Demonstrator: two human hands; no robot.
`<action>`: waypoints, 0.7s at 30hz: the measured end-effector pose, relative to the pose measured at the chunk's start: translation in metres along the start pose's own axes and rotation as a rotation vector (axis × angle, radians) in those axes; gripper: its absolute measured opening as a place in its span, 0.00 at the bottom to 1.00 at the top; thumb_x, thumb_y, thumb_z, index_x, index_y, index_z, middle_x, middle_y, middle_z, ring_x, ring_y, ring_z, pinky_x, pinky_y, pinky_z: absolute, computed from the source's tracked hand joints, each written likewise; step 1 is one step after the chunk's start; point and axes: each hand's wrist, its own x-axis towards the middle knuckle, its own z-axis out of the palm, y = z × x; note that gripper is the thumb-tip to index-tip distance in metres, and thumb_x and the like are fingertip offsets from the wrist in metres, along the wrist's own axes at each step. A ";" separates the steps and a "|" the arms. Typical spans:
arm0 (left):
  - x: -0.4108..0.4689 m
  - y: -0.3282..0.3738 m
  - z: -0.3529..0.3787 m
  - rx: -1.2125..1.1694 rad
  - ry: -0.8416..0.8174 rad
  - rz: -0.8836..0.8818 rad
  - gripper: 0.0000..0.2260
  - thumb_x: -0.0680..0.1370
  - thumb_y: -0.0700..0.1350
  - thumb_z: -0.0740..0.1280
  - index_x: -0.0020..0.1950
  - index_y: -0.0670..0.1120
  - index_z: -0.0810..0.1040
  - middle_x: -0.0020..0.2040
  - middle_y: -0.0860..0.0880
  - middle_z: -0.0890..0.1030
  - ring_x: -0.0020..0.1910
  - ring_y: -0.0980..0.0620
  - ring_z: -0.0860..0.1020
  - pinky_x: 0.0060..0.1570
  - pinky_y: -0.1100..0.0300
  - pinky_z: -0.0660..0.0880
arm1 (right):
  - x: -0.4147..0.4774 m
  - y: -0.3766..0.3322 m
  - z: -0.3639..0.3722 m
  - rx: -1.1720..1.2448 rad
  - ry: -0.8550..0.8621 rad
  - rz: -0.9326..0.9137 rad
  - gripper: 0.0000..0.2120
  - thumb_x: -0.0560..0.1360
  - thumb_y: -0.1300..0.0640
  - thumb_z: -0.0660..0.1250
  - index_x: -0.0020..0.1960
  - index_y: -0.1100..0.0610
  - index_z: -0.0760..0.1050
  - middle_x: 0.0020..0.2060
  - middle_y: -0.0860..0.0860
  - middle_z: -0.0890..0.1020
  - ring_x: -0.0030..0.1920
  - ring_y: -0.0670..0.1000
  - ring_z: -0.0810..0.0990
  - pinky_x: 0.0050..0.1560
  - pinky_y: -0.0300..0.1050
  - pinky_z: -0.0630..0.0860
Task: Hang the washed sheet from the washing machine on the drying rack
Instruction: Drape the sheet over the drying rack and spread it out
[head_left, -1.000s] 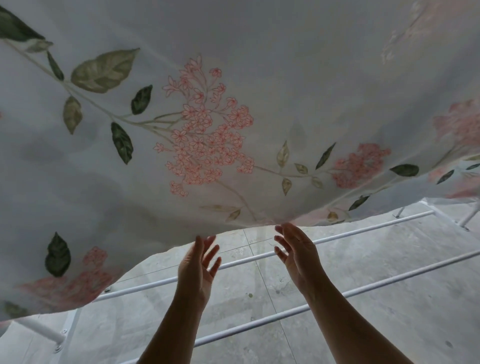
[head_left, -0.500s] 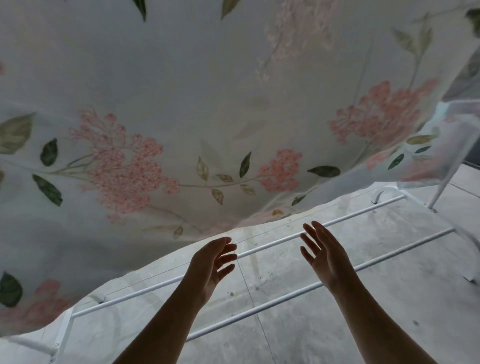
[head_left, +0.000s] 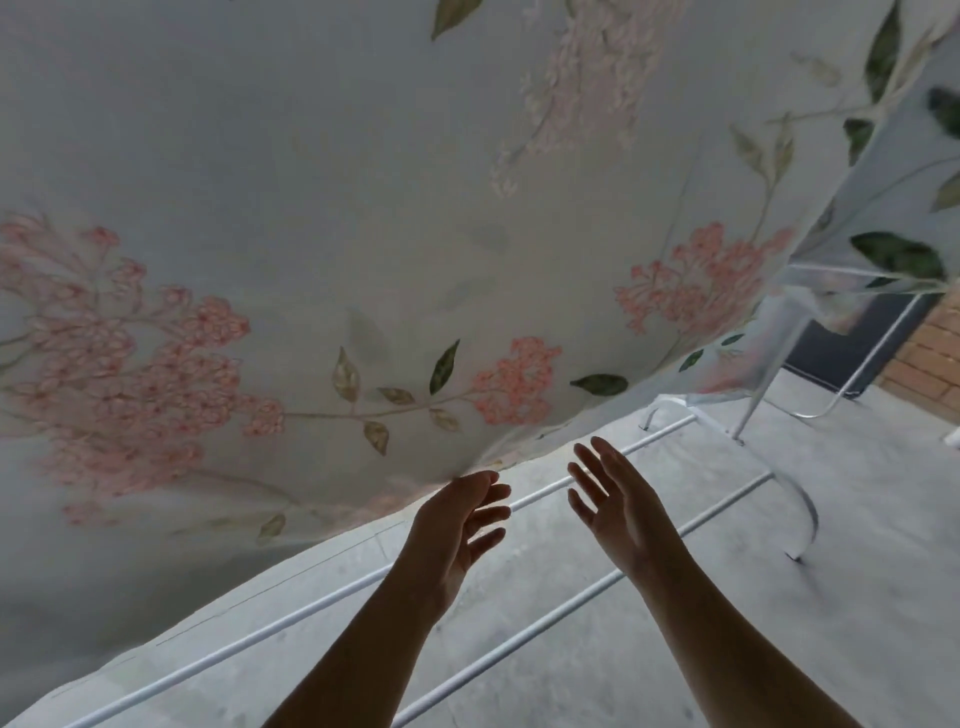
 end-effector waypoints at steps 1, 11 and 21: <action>0.008 -0.004 0.008 -0.019 -0.045 -0.019 0.09 0.75 0.46 0.66 0.52 0.44 0.79 0.47 0.47 0.84 0.46 0.48 0.81 0.47 0.55 0.75 | 0.002 -0.012 -0.001 -0.007 0.030 -0.033 0.17 0.72 0.54 0.66 0.60 0.53 0.73 0.58 0.51 0.79 0.58 0.52 0.77 0.51 0.49 0.73; 0.061 0.011 0.083 -0.243 -0.194 0.059 0.29 0.66 0.44 0.77 0.64 0.49 0.70 0.57 0.48 0.80 0.56 0.48 0.79 0.51 0.51 0.77 | 0.027 -0.095 0.027 0.020 0.159 -0.118 0.19 0.78 0.51 0.60 0.67 0.55 0.67 0.58 0.54 0.77 0.61 0.55 0.73 0.60 0.53 0.68; 0.079 0.002 0.119 -0.135 0.022 0.168 0.11 0.75 0.42 0.68 0.55 0.48 0.72 0.45 0.48 0.78 0.44 0.49 0.78 0.47 0.54 0.76 | 0.063 -0.139 0.009 0.056 0.182 -0.173 0.25 0.74 0.61 0.67 0.69 0.60 0.66 0.61 0.55 0.78 0.58 0.53 0.76 0.46 0.48 0.75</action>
